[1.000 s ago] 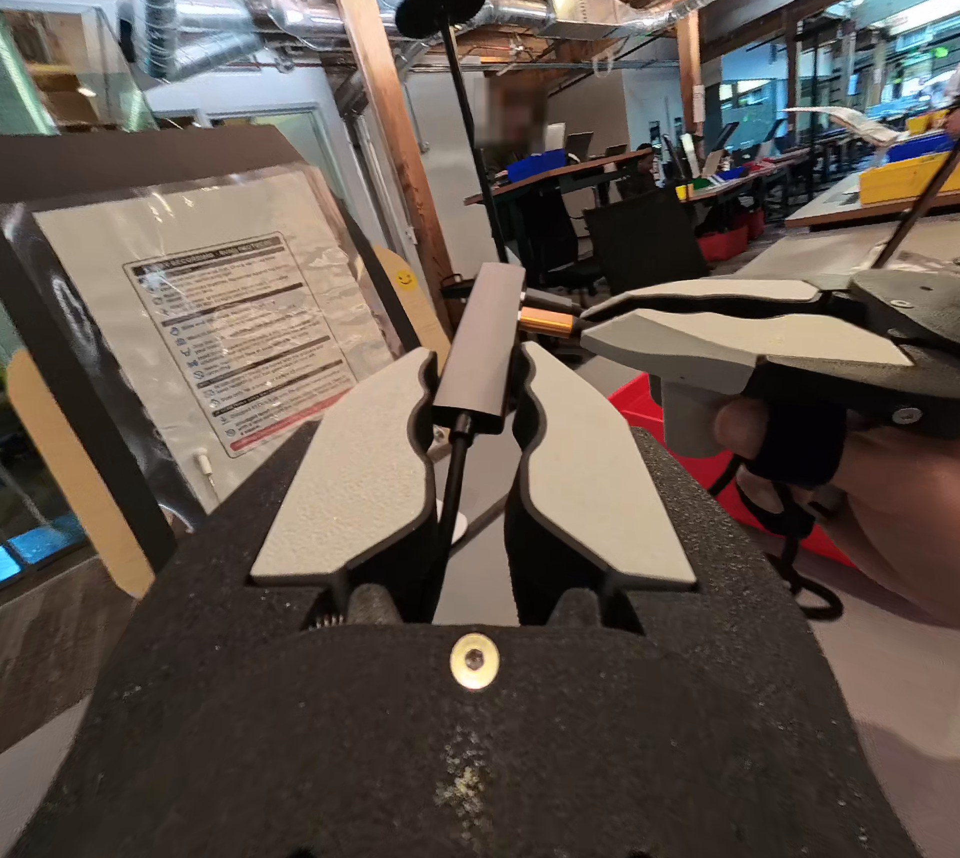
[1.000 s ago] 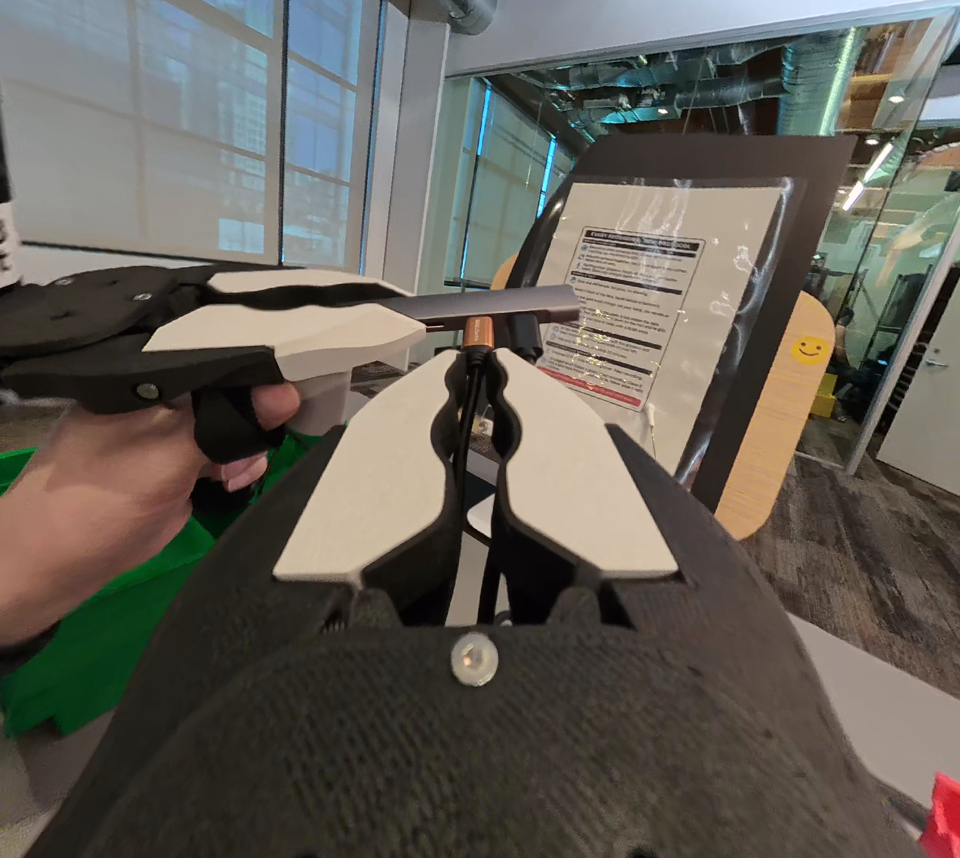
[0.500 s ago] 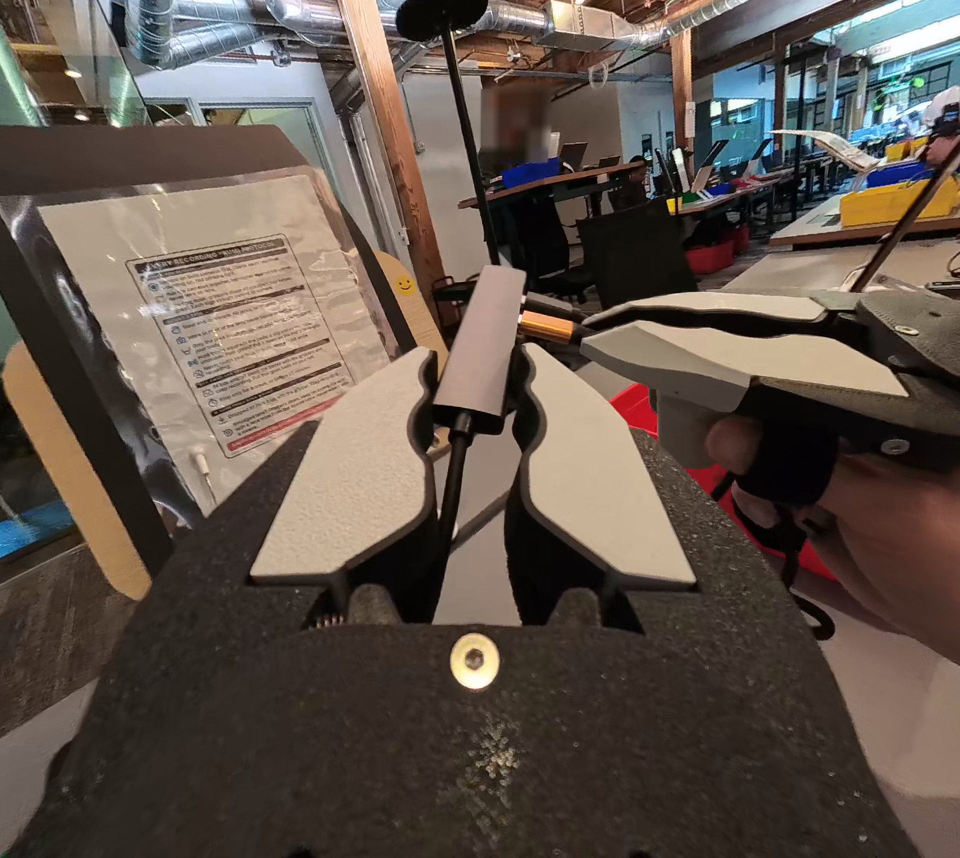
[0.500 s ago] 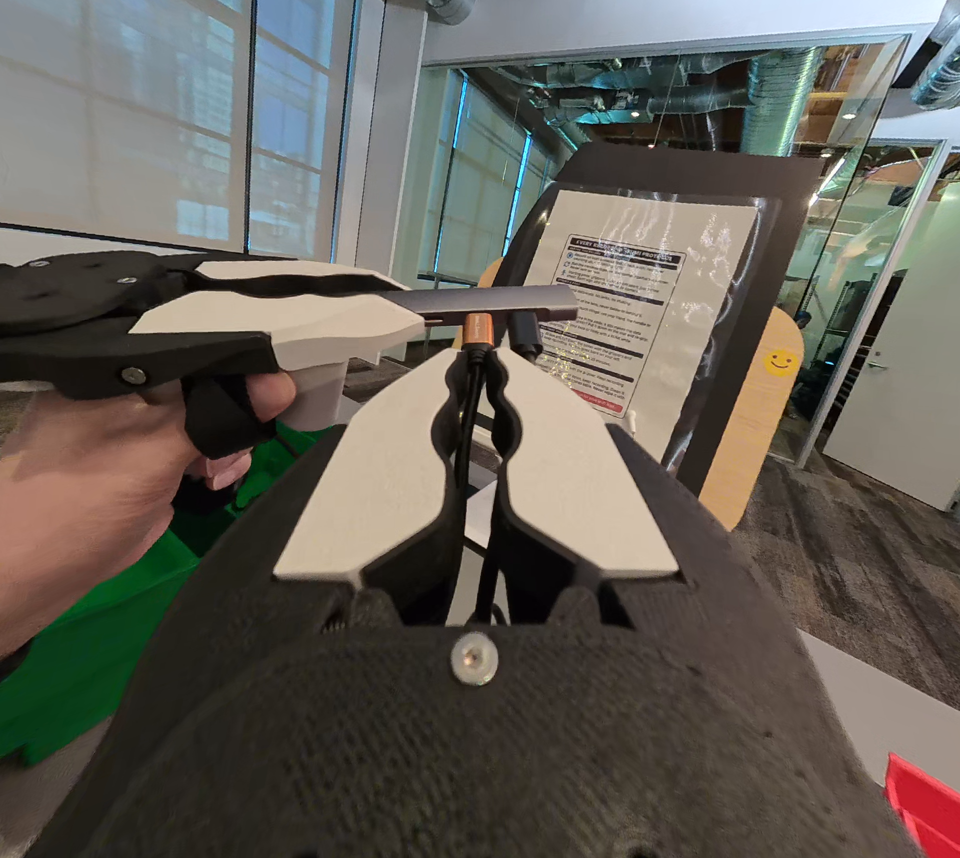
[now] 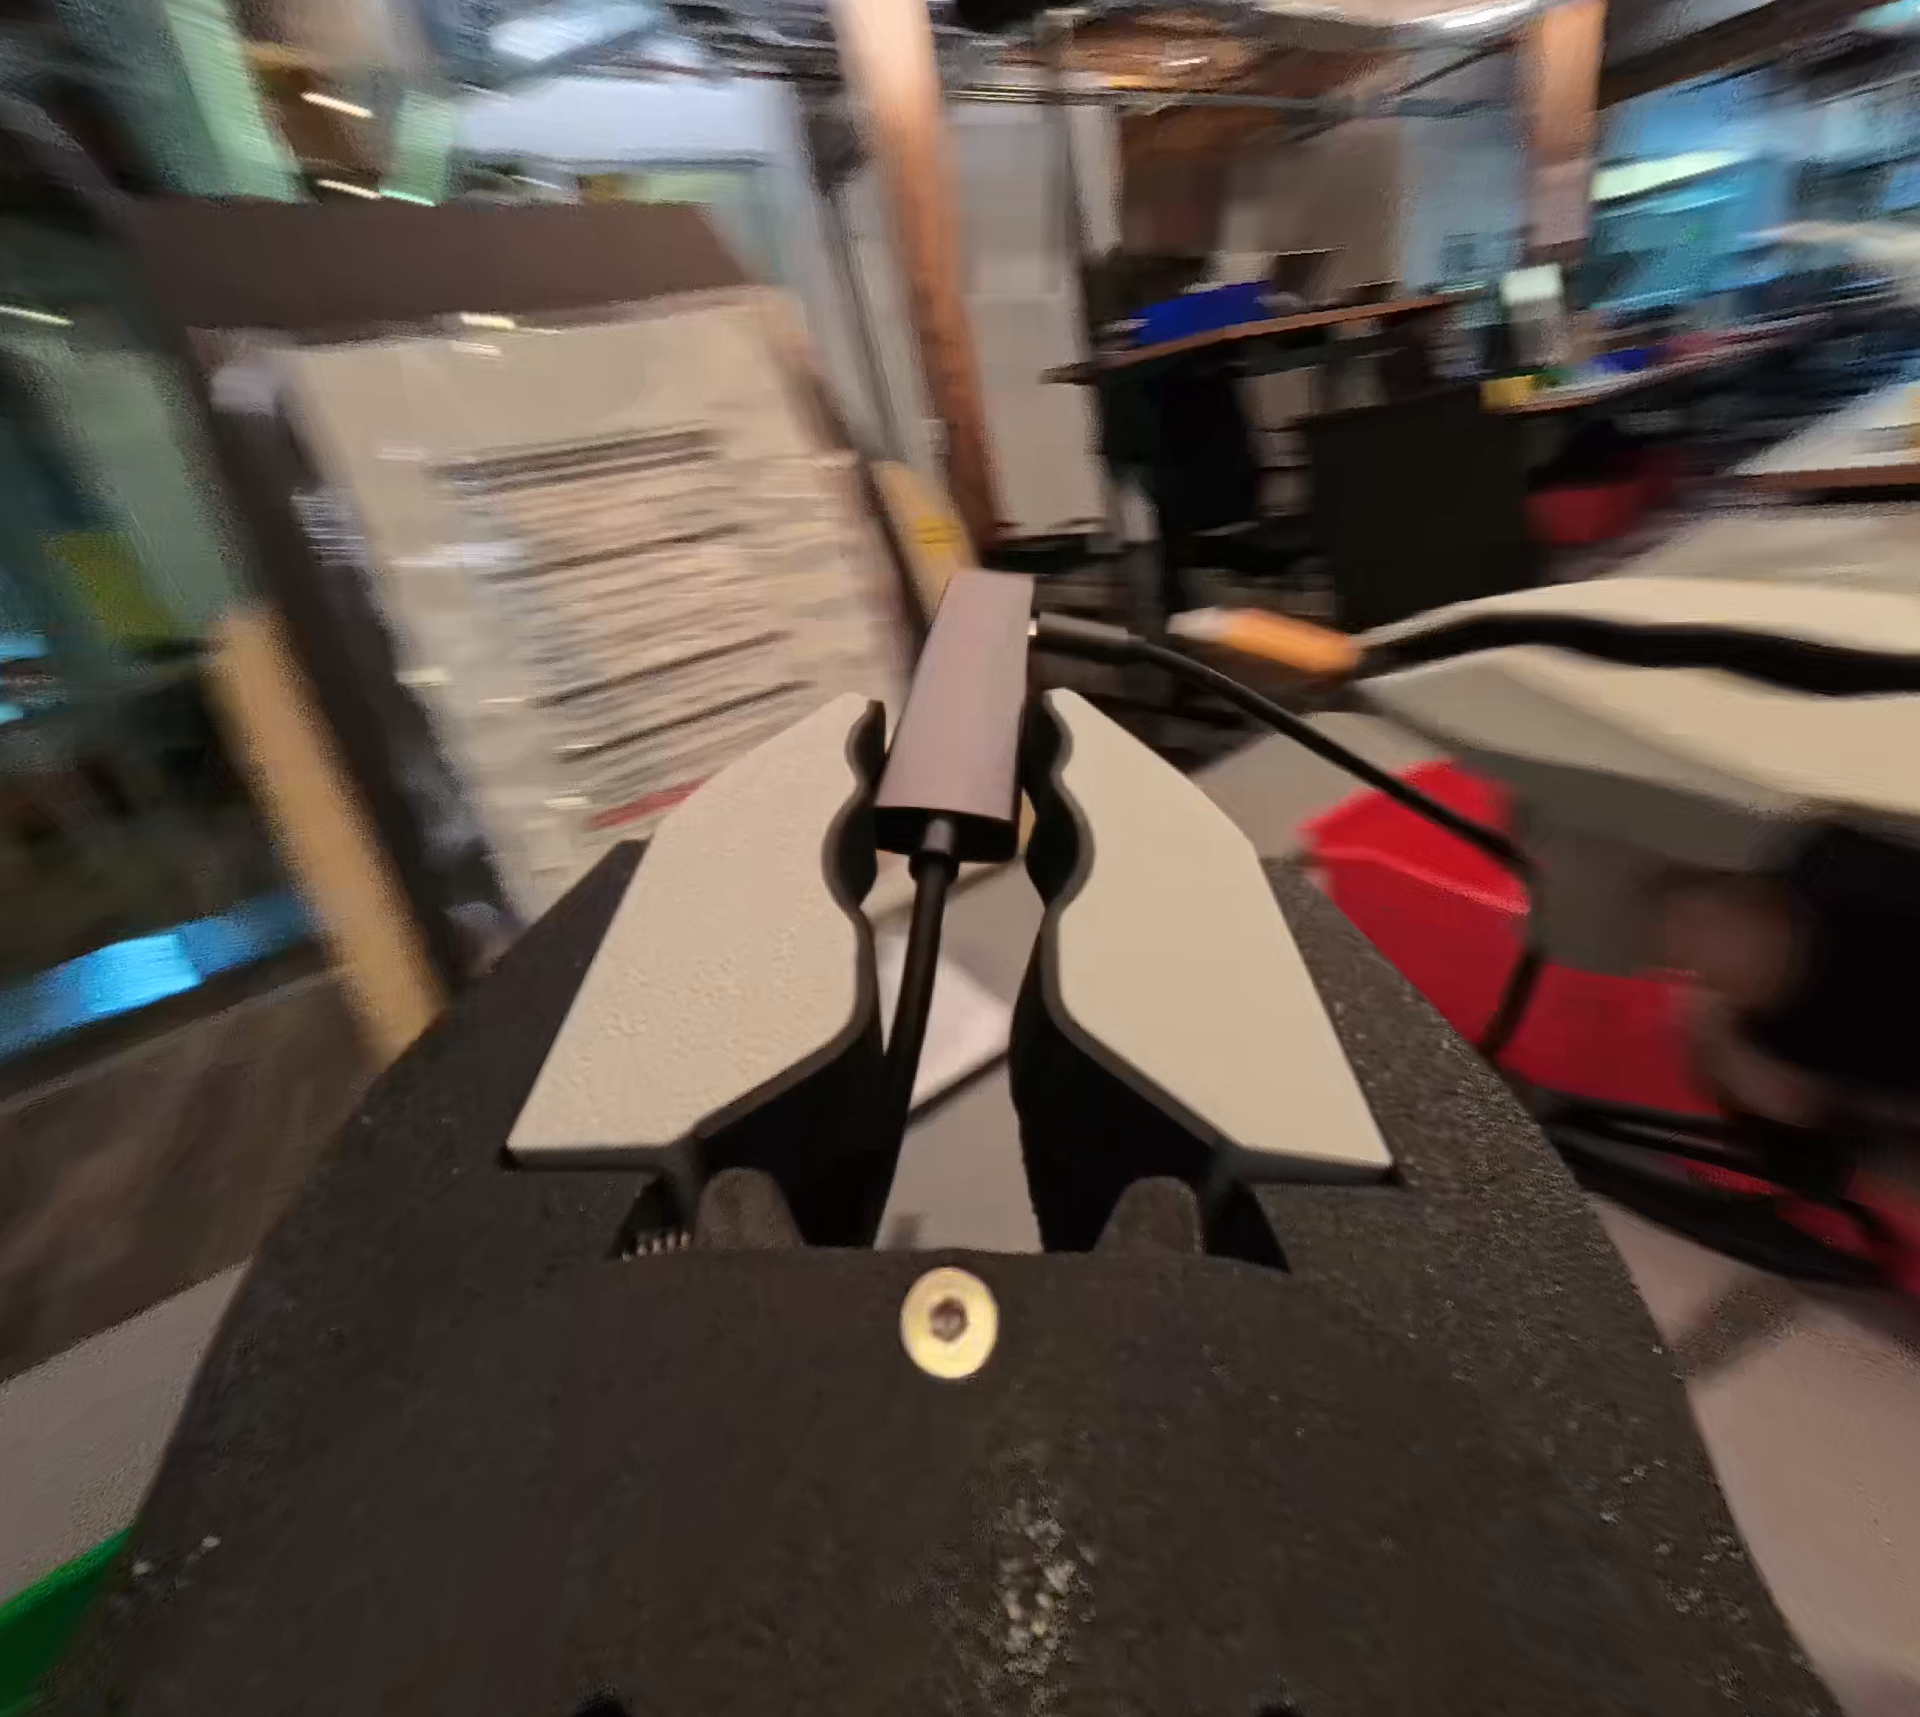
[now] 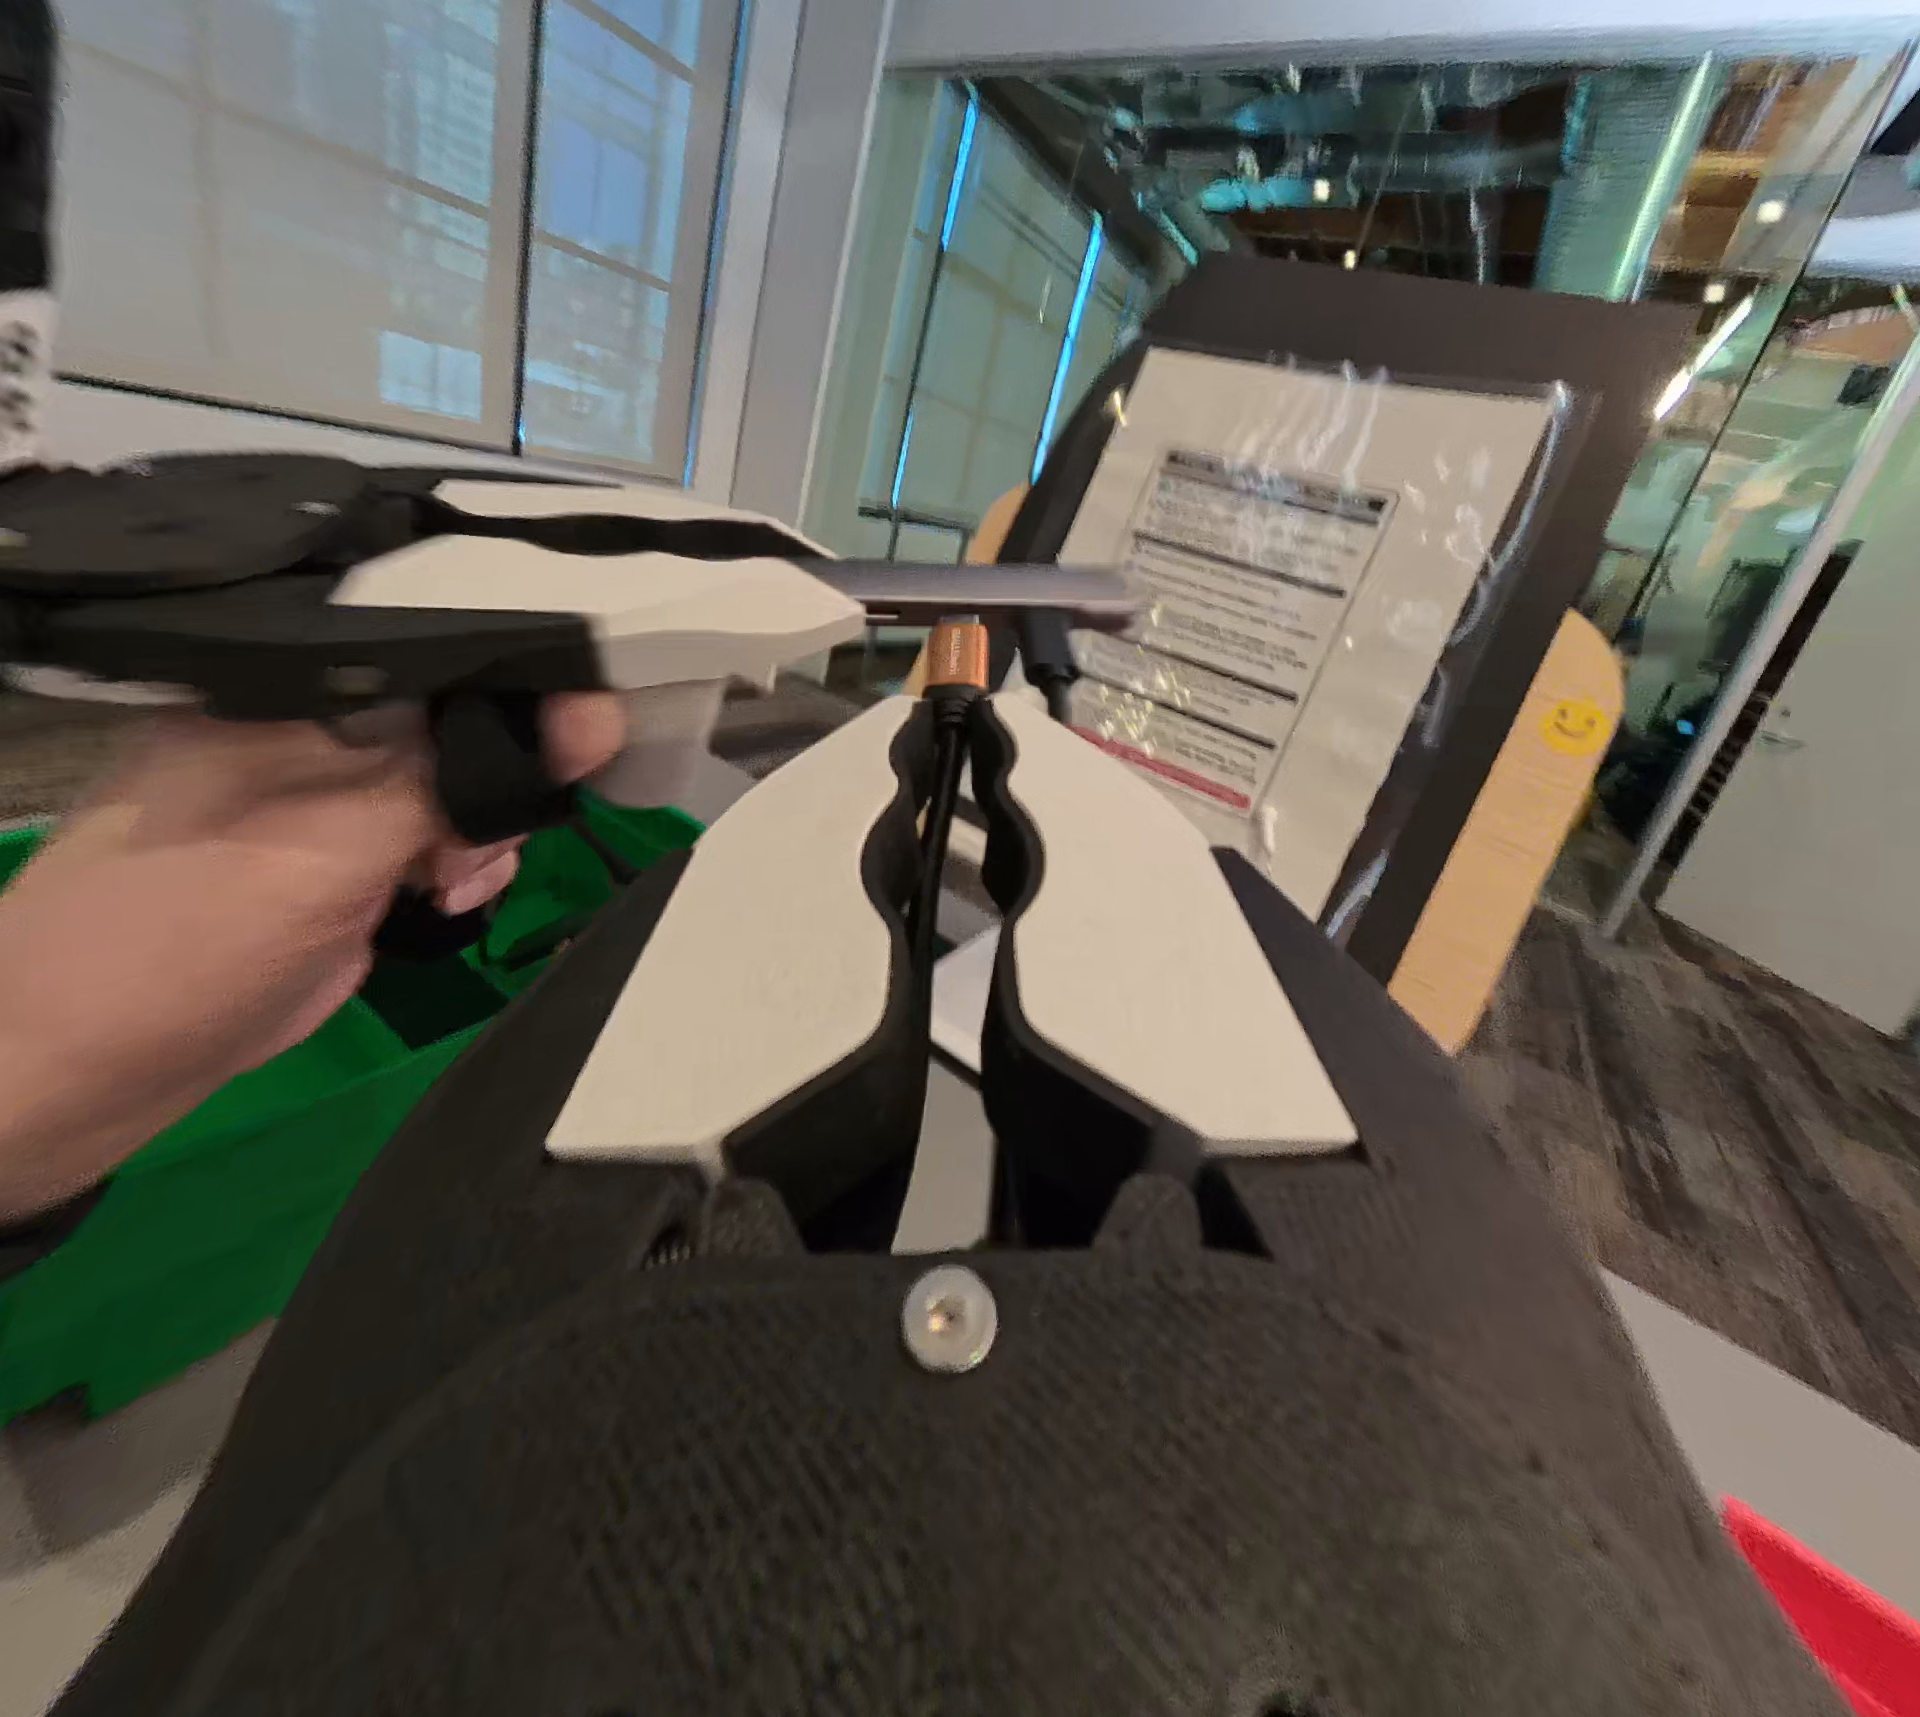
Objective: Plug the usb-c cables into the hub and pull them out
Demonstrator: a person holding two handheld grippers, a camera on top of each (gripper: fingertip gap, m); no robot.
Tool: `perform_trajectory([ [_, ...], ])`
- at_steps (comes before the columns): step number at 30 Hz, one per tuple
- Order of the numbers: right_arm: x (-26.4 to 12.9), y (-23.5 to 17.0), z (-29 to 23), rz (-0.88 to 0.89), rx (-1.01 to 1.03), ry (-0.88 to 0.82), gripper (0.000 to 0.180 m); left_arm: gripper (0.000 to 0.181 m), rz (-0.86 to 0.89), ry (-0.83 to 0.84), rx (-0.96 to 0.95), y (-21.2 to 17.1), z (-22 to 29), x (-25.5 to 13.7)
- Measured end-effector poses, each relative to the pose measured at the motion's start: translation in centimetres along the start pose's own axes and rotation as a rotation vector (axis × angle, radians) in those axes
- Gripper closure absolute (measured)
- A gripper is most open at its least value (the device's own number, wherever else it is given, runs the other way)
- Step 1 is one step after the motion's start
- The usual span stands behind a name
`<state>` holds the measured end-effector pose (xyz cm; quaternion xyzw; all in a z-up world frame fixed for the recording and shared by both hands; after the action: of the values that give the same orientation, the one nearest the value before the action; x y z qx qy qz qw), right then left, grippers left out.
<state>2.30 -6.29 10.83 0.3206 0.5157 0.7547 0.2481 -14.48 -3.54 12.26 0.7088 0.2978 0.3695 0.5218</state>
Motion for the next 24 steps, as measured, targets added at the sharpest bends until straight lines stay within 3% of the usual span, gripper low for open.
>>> perform_trajectory([
  [1, -0.1, 0.0, -0.7, 0.021, -0.006, -0.012, 0.170, 0.156, 0.000, 0.119, 0.023, -0.3, -1.4, -0.3],
  [2, 0.0, 0.1, -1.4, -0.002, -0.044, -0.025, 0.170, 0.156, 0.007, 0.150, 0.004, -0.4, -3.0, -0.7],
  [5, -0.2, 0.5, -1.7, 0.008, -0.042, -0.005, 0.170, 0.156, 0.050, -0.005, -0.163, 0.6, -6.2, -2.4],
  [11, -2.0, 2.4, -1.0, 0.009, 0.080, 0.146, 0.171, 0.156, -0.063, 0.142, 0.044, 1.0, -5.7, -2.4],
  [19, -5.3, 2.3, 0.3, -0.203, 0.016, 0.112, 0.171, 0.156, -0.061, 0.104, 0.047, 1.3, -4.1, -2.0],
  [24, -7.0, 5.4, 3.6, -0.278, -0.065, 0.053, 0.171, 0.156, -0.058, 0.087, 0.038, 1.5, -4.2, -2.2],
])
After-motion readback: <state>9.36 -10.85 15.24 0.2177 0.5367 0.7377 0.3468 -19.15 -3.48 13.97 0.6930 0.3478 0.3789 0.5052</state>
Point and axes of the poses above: each gripper's, where its closed fingertips meet, x out along the fingers, y out of its top, z = x × y across the jaws, the point moved 10 cm from there along -x, back along the fingers, and after that the axes turned 6 degrees about y, right-handed, at the moved point
